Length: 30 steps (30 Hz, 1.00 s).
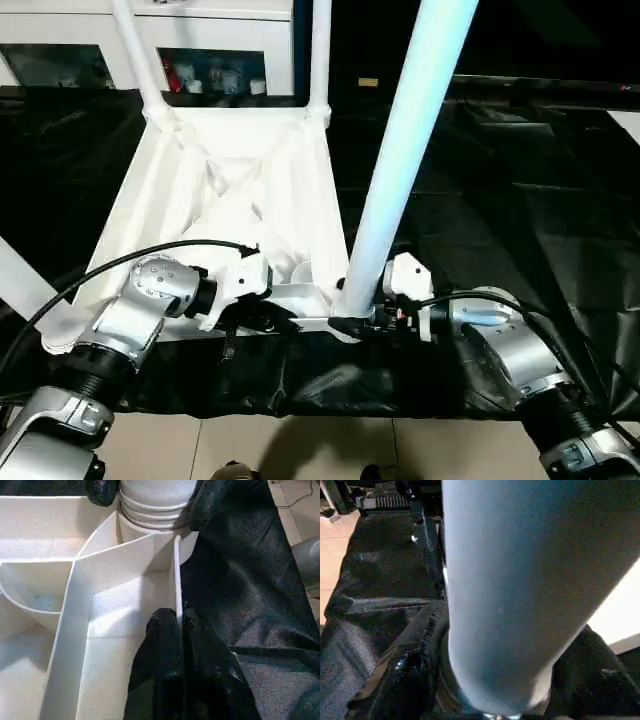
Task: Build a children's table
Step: Rotate leg to tighten
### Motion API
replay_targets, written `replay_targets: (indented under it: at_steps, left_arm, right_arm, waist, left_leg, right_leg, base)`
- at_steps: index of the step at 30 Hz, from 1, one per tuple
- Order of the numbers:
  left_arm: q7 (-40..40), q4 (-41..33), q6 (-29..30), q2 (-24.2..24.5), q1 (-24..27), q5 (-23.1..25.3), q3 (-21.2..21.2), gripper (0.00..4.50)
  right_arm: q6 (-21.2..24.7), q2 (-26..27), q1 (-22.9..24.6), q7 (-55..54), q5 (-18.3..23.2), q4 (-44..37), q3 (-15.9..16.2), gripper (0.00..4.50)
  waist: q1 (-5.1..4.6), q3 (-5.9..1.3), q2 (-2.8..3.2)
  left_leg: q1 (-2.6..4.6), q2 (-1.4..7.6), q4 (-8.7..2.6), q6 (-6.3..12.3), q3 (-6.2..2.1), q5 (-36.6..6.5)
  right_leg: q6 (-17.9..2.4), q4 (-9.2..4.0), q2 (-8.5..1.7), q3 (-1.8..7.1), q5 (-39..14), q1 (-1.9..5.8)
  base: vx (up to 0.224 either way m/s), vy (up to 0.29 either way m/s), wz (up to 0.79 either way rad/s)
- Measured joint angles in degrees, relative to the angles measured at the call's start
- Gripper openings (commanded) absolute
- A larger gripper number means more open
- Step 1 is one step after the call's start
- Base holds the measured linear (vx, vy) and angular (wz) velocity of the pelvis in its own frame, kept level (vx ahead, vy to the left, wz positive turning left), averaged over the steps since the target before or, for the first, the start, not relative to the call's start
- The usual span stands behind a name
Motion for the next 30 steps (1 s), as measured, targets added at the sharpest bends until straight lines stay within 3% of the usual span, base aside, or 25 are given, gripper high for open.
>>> replay_targets:
  at_steps: [11,14,16,19,23,26,27,28,30]
  left_arm:
    - [-0.13,0.95,0.03,-0.80,-0.01,0.13,0.54,0.00]
    - [1.85,1.44,0.98,-1.92,-0.34,1.17,0.66,0.00]
    - [6.77,2.88,3.07,-4.97,-1.83,3.36,0.84,0.00]
    - [13.99,4.27,6.36,-9.22,-3.23,5.48,1.21,0.00]
    - [19.31,5.28,9.78,-12.65,-4.13,6.87,1.66,0.00]
    - [21.34,5.62,10.36,-13.15,-4.21,7.30,1.99,0.00]
    - [21.61,5.64,10.36,-13.40,-4.21,7.52,2.04,0.00]
    - [21.67,5.62,10.34,-13.60,-4.24,7.73,2.21,0.00]
    - [21.75,5.63,9.93,-13.74,-4.36,7.96,2.26,0.00]
  right_arm:
    - [0.01,1.50,0.44,-0.79,-0.09,0.33,-0.18,2.65]
    - [0.05,2.61,1.73,-4.53,-0.73,0.22,-1.04,2.65]
    - [1.45,6.49,4.21,-14.42,-2.40,-0.21,-4.15,2.65]
    - [4.41,11.95,4.98,-28.24,-4.58,-0.20,-7.60,2.65]
    - [6.41,17.45,4.20,-40.60,-7.01,1.49,-9.52,2.65]
    - [5.79,19.31,2.31,-44.19,-8.11,4.10,-9.67,2.65]
    - [5.32,19.67,2.35,-44.56,-8.13,4.39,-10.12,3.00]
    - [5.21,19.98,2.36,-44.70,-8.14,4.41,-10.68,3.35]
    - [4.52,20.37,2.51,-44.53,-7.37,4.30,-11.18,3.37]
  waist:
    - [-0.11,-0.12,0.18]
    - [-0.15,-0.13,0.16]
    - [-0.19,-0.20,-0.08]
    - [-0.81,-0.29,0.02]
    - [-1.93,-0.36,0.44]
    - [-3.22,-0.09,1.07]
    - [-3.49,0.25,1.51]
    - [-3.67,0.41,1.65]
    - [-3.98,0.80,1.58]
  left_leg:
    - [0.01,0.01,-0.01,0.00,-0.01,0.00]
    - [0.29,0.00,-0.03,0.00,-0.04,0.00]
    - [0.96,-0.05,-0.20,0.00,-0.05,-0.01]
    - [0.98,-0.21,-0.20,0.00,-0.26,-0.02]
    - [1.08,-0.23,-0.74,0.03,-0.50,-0.04]
    - [1.10,-0.21,-0.85,0.14,-1.34,-0.11]
    - [1.12,-0.18,-0.94,0.33,-1.77,-0.24]
    - [1.12,-0.15,-1.06,0.34,-1.83,-0.25]
    - [1.38,-0.30,-1.13,0.36,-1.56,-0.26]
  right_leg:
    - [0.00,0.01,0.02,-0.01,0.00,0.12]
    - [0.14,-0.07,0.01,-0.02,-0.09,0.58]
    - [0.19,-0.35,-0.02,0.01,-0.13,0.97]
    - [0.26,-0.91,-0.17,-0.05,-0.17,1.08]
    - [0.27,-2.78,-0.17,-0.59,-0.21,1.68]
    - [0.23,-4.83,-0.27,-2.08,-0.24,2.38]
    - [0.14,-5.66,-0.30,-2.88,-0.38,2.96]
    - [-0.01,-5.75,-0.38,-3.32,-0.86,3.47]
    - [-0.50,-5.37,-1.05,-3.36,-1.22,3.49]
  base:
    - [0.000,0.000,0.00]
    - [0.000,0.000,0.00]
    - [0.000,0.000,0.00]
    - [0.000,0.000,0.00]
    - [0.000,0.000,0.00]
    - [-0.038,0.037,-0.05]
    - [-0.047,0.054,-0.02]
    - [0.000,0.000,0.00]
    - [0.000,0.000,0.00]
